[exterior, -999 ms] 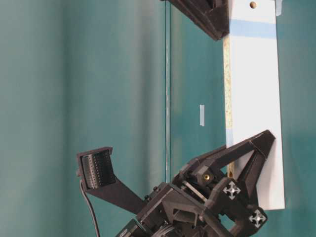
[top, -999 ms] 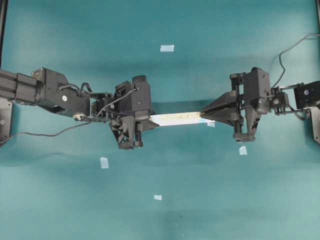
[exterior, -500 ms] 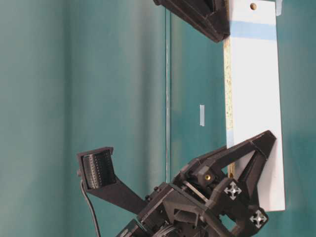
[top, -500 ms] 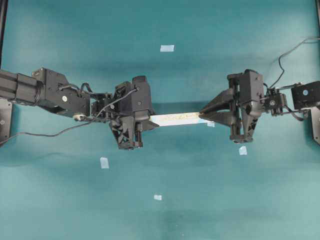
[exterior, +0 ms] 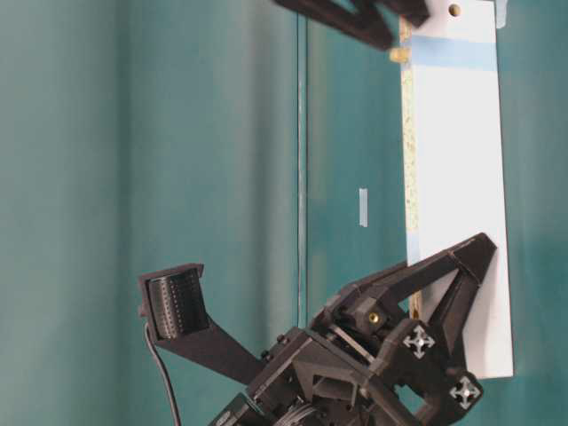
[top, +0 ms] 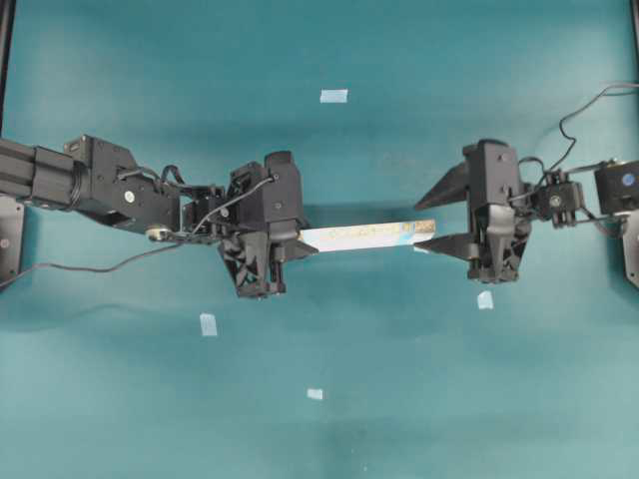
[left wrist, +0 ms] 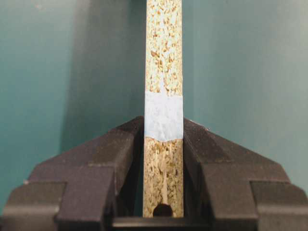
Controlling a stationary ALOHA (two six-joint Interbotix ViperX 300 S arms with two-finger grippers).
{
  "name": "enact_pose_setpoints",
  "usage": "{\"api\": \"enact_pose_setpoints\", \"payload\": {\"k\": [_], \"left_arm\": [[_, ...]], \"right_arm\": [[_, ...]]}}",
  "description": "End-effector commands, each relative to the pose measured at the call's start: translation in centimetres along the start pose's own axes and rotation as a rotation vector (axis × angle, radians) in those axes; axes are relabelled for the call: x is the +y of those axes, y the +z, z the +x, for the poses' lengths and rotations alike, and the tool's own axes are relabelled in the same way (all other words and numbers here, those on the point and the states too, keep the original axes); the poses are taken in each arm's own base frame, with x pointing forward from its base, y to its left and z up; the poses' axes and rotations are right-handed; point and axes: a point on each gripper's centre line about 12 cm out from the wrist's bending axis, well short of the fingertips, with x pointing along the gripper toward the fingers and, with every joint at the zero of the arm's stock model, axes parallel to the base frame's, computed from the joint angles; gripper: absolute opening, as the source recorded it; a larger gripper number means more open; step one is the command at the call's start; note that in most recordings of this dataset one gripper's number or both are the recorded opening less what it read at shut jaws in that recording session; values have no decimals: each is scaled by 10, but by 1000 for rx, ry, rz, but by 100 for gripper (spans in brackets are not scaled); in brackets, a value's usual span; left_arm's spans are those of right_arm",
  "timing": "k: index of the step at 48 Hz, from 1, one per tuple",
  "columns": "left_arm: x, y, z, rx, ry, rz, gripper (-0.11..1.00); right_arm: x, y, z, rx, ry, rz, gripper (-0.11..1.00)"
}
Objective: Move the wooden board into place and insert the rod into its hole.
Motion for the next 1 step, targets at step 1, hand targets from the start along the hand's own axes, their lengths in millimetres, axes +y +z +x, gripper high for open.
{"api": "enact_pose_setpoints", "payload": {"k": [1], "left_arm": [[-6, 12, -4, -36, -13, -1, 21]], "right_arm": [[4, 21, -7, -50, 1, -11, 71]]}}
